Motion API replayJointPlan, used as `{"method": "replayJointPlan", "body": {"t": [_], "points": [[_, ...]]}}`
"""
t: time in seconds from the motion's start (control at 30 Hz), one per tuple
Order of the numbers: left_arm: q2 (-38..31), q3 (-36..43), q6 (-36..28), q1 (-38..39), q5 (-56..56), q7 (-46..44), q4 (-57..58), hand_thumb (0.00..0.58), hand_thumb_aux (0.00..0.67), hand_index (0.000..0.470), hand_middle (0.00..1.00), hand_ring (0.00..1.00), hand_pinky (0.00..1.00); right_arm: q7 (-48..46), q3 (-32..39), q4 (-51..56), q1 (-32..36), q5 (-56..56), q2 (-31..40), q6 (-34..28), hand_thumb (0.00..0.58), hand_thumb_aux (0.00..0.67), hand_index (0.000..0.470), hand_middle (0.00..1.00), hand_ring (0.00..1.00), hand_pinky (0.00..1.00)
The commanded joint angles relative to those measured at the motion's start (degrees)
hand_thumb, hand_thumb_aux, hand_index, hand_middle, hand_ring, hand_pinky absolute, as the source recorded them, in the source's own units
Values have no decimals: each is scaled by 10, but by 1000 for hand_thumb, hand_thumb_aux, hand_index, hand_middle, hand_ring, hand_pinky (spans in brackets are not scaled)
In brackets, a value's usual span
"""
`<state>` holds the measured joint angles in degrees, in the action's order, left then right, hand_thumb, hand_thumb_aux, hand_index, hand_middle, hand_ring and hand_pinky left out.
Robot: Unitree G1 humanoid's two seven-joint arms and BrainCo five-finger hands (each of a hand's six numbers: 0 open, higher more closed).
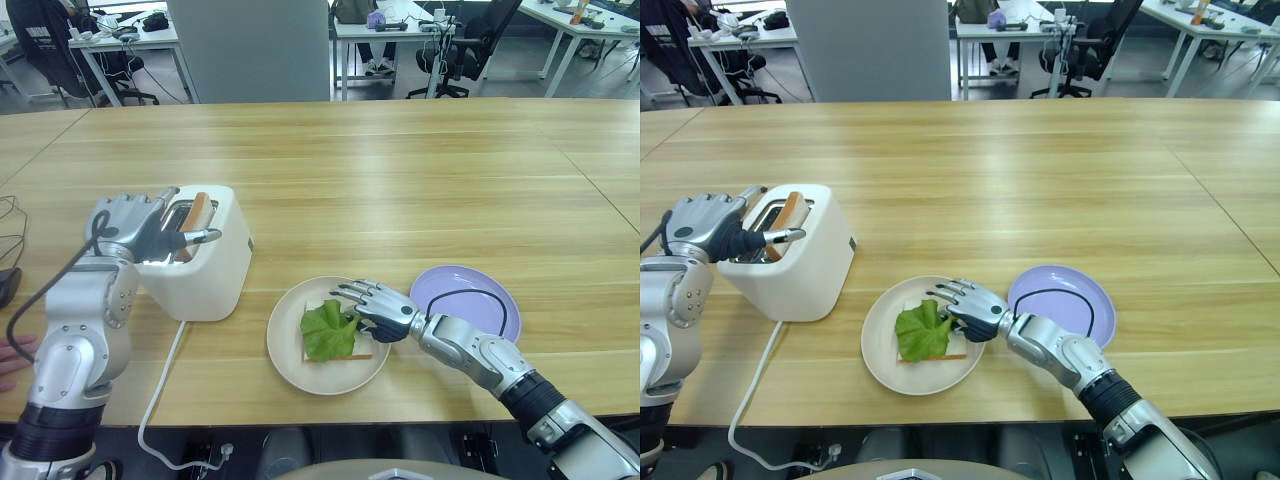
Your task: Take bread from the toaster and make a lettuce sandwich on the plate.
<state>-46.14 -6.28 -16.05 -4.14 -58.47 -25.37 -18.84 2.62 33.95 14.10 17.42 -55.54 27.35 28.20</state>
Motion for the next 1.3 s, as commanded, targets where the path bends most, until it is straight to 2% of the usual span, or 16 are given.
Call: {"method": "replayJointPlan", "body": {"t": [0.03, 0.17, 0.2, 0.23, 0.27, 0.4, 0.43, 0.5, 0.87, 0.9, 0.93, 1.0, 1.03, 1.07, 1.1, 1.3], "points": [[3, 31, -12, -6, -32, -1, 32, 0, 0, 0, 627, 627, 627, -4, 3, -5, -8, -3, 5, -2, 580, 670, 460, 0, 0, 0], [11, 54, -15, -29, -35, 15, 78, 0, 0, 0, 620, 620, 620, 5, 2, -7, -10, -7, 3, -7, 580, 670, 460, 0, 0, 0], [14, 60, -16, -36, -35, 15, 86, 0, 0, 0, 620, 620, 620, 7, 2, -8, -11, -9, 2, -9, 549, 515, 354, 0, 0, 0], [17, 67, -15, -44, -36, 17, 98, 0, 0, 0, 620, 620, 620, 8, 2, -10, -11, -11, 1, -11, 462, 368, 253, 0, 0, 0], [18, 73, -16, -53, -40, 24, 112, 0, 0, 0, 620, 620, 620, 9, 1, -15, -12, -12, 1, -13, 0, 0, 0, 0, 0, 0], [19, 79, -28, -77, -49, 48, 146, 0, 0, 0, 588, 588, 588, 11, -1, -31, -16, -11, 3, -16, 0, 0, 0, 0, 0, 0], [18, 79, -30, -82, -50, 55, 153, 0, 0, 0, 157, 157, 157, 11, -2, -35, -18, -10, 3, -16, 0, 0, 0, 0, 0, 0], [16, 81, -34, -91, -48, 61, 169, 0, 0, 0, 0, 0, 0, 10, -4, -42, -21, -9, 4, -18, 0, 0, 0, 0, 0, 0], [27, 120, -26, -130, -29, 68, 255, 9, 5, 4, 0, 0, 0, 6, -21, -86, -38, 6, 12, -22, 0, 0, 0, 0, 0, 0], [30, 125, -24, -133, -24, 67, 261, 183, 116, 79, 0, 0, 0, 5, -25, -93, -41, 12, 14, -22, 0, 0, 0, 0, 0, 0], [32, 129, -22, -135, -19, 66, 266, 313, 215, 148, 0, 0, 0, 3, -30, -100, -44, 17, 15, -22, 0, 0, 0, 0, 0, 0], [37, 135, -15, -138, -6, 61, 272, 460, 365, 251, 0, 0, 0, 1, -43, -113, -51, 29, 19, -23, 0, 0, 0, 0, 0, 0], [39, 137, -14, -139, 0, 60, 272, 460, 365, 251, 0, 0, 0, 0, -50, -119, -55, 37, 21, -22, 0, 0, 0, 0, 0, 0], [40, 139, -12, -141, 5, 61, 272, 573, 599, 411, 0, 0, 0, 0, -57, -125, -59, 44, 24, -22, 0, 0, 0, 0, 0, 0], [40, 140, -11, -142, 9, 63, 273, 580, 670, 460, 0, 0, 0, 1, -66, -133, -64, 52, 27, -22, 0, 0, 0, 0, 0, 0], [44, 133, -3, -150, 39, 83, 262, 580, 670, 460, 0, 0, 0, 18, -126, -171, -97, 87, 44, -21, 0, 0, 0, 0, 0, 0]]}}
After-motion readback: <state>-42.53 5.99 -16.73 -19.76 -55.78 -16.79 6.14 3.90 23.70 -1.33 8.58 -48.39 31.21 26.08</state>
